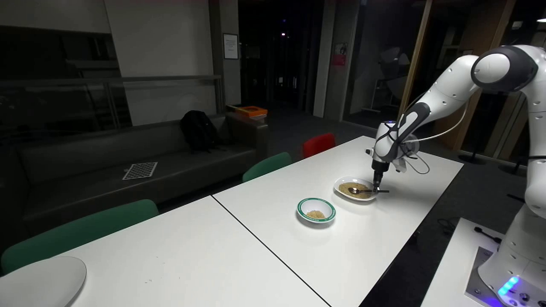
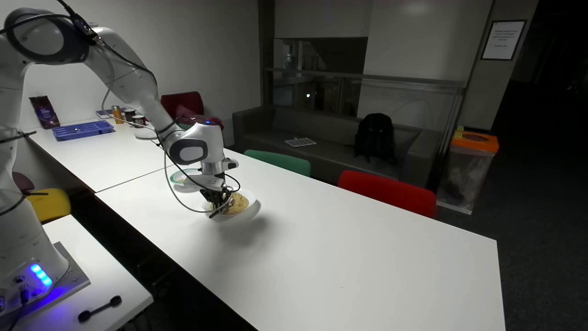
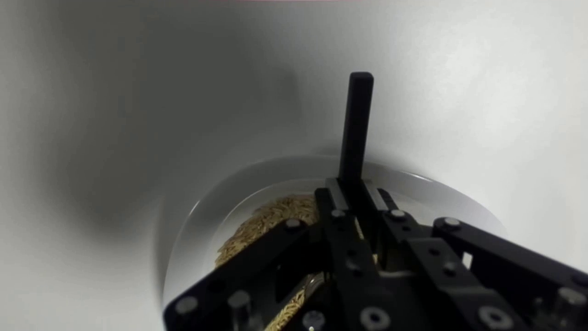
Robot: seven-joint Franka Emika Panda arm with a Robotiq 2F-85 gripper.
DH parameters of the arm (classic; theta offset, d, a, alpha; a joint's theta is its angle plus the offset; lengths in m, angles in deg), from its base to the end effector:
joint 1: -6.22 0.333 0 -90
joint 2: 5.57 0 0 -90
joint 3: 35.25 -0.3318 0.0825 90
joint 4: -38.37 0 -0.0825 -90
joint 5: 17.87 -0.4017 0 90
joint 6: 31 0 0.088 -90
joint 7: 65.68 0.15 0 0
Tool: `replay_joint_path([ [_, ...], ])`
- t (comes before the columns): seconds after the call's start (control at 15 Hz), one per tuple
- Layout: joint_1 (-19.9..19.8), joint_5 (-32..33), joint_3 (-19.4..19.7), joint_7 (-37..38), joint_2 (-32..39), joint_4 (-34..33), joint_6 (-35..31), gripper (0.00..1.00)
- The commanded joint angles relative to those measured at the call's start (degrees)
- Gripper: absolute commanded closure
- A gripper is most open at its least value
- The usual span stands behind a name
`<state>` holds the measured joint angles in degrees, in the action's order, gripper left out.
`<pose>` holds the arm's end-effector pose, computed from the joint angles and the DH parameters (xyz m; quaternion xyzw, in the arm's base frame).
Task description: Use the spoon to put sugar in the green and white bowl
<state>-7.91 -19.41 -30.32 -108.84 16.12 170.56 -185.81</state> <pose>0.5102 -0.1798 0.1387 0.9797 0.2000 0.0025 0.0132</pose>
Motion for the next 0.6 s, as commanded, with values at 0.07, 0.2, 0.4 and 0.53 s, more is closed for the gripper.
replay_joint_path([
  [0.07,0.52,4.90,1.08,4.67,-2.88,-0.33,3.38,0.97],
  [0.2,1.06,7.41,1.88,6.90,-3.16,-0.69,4.58,0.97],
  [0.4,2.35,12.39,3.52,10.64,-4.25,-1.22,7.48,0.97],
  [0.53,2.88,15.57,4.15,12.95,-4.76,-1.82,9.44,0.97],
])
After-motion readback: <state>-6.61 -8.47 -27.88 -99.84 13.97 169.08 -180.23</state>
